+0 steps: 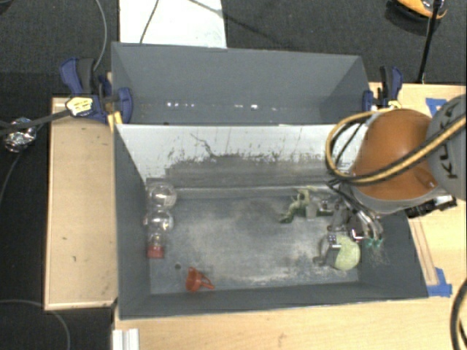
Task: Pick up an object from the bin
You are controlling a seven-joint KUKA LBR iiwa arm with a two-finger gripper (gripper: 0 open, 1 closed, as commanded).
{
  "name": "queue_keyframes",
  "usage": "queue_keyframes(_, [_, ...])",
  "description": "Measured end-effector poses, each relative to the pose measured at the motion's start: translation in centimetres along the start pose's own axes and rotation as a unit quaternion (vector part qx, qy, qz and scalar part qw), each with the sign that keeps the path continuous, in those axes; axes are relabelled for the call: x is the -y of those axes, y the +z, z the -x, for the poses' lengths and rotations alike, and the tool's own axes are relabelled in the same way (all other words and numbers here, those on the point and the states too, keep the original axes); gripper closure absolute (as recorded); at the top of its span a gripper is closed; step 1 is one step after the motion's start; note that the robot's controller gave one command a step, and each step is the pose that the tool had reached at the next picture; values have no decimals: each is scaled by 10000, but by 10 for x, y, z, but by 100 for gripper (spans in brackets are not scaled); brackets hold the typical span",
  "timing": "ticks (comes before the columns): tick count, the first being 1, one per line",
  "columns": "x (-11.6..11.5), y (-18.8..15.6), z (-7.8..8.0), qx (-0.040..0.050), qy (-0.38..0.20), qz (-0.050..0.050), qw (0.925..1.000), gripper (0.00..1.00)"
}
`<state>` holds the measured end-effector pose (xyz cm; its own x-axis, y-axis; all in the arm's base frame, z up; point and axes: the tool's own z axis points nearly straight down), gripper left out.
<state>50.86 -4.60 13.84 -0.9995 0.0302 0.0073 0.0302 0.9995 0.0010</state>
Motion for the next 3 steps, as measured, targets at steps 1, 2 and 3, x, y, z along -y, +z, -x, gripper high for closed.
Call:
queue_keyframes(1, [8, -10, -1, 14, 9, 1, 10000, 0])
queue_keyframes(2, [4, -23, 7, 1, 98, -2, 10000, 0])
queue_keyframes(3, [0, -34, 10, 17, -58, 1, 10000, 0])
